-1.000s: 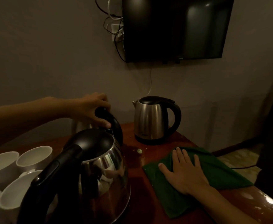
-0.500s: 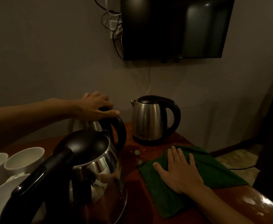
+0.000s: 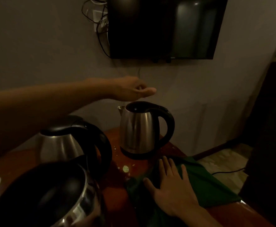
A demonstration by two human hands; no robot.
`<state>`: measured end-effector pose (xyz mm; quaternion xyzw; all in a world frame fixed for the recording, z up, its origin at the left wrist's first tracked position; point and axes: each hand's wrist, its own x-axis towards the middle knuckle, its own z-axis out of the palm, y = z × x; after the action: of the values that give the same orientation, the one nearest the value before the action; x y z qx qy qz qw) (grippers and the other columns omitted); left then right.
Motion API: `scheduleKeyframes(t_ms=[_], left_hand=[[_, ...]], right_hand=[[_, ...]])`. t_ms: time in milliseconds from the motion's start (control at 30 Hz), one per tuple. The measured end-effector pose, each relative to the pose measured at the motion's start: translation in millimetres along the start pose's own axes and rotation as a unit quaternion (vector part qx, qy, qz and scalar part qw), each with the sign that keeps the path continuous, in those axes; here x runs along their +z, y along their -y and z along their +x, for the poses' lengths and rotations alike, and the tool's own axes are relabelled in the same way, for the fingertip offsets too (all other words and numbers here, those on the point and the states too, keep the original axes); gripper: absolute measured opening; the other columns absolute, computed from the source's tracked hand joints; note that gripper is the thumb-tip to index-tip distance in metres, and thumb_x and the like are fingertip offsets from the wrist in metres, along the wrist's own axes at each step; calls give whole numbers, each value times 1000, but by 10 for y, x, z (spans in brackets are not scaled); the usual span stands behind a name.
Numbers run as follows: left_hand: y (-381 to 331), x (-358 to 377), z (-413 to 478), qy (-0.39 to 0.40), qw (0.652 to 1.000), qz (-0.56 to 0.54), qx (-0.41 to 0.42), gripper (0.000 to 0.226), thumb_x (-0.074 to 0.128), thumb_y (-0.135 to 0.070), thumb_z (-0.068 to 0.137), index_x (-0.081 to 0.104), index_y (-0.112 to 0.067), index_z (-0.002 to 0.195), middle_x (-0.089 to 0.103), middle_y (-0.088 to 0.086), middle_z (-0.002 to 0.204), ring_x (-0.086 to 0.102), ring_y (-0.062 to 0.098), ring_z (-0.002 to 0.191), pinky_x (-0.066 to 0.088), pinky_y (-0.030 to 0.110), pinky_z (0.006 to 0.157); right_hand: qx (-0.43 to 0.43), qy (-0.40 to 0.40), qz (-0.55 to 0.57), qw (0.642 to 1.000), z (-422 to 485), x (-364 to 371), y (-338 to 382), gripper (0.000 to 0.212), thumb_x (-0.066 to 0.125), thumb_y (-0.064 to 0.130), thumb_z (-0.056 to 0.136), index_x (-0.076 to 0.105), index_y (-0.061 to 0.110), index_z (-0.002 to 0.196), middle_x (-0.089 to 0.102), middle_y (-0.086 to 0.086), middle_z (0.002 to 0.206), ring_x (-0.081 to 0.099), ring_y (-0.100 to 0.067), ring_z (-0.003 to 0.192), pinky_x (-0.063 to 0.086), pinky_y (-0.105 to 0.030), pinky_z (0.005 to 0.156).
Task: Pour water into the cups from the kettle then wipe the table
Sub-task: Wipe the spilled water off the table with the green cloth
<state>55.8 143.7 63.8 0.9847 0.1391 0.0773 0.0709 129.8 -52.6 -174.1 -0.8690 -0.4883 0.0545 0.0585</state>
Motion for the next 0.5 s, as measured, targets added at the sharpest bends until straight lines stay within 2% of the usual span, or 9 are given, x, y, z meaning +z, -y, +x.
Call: scheduleKeyframes(t_ms=[100,200,233,300,333,367,400,433,500], left_hand=[[-114,134,143,34,999,-15,21,52,37,-53,103,62,-8,94,53,6,78,49,18,67,39,31,63],[-196,312,145,58,997,27,45,47,40,-56,102,62,-15,95,59,5,89,56,21,75,48,39,67],[-224,365,139,64,996,46,42,45,41,-57,101,62,-17,97,59,4,94,58,21,80,52,41,72],[-286,444,136,64,996,61,26,42,43,-56,101,63,-19,99,58,2,99,58,22,87,53,45,79],[-314,465,142,57,996,61,17,40,44,-55,101,63,-19,99,57,1,101,57,22,89,53,44,80],[-331,487,146,45,997,61,7,38,45,-53,101,63,-19,99,54,-1,103,55,21,91,51,42,79],[-342,512,144,25,998,62,1,35,45,-50,102,62,-19,99,52,-2,103,53,19,93,49,39,77],[-366,543,123,4,998,61,-1,33,46,-48,102,61,-19,99,49,-3,102,50,18,93,44,35,74],[-411,648,73,-32,997,64,4,28,45,-43,102,60,-19,101,47,-2,99,45,17,89,34,32,71]], right_hand=[[5,9,23,1000,-9,-68,21,110,-8,85,69,-10,20,158,-20,3,164,-23,-16,150,-18,-51,119],[14,40,36,998,43,-111,66,117,-9,85,63,-5,19,159,-18,1,164,-17,-19,152,-25,-50,115],[29,45,32,998,70,-92,84,117,-8,86,66,7,18,160,-7,-1,166,-5,-21,154,-28,-48,113],[28,47,33,998,58,-89,83,108,2,85,79,50,15,146,35,-7,157,40,-27,143,-22,-47,114],[25,37,32,998,58,-121,106,105,4,83,82,58,14,139,41,-7,153,49,-28,137,-18,-48,115],[17,43,43,998,50,-170,108,108,-1,83,79,49,14,147,27,-6,158,39,-27,144,-22,-48,112],[0,16,41,999,75,-157,102,115,-8,84,71,26,15,157,5,-3,163,15,-26,153,-29,-47,107],[3,44,39,998,47,-173,96,120,-12,84,63,5,15,160,-13,-1,163,-7,-23,154,-35,-47,103],[12,73,26,997,42,-220,75,123,-16,84,56,-10,16,158,-23,-1,163,-23,-21,151,-31,-53,109]])
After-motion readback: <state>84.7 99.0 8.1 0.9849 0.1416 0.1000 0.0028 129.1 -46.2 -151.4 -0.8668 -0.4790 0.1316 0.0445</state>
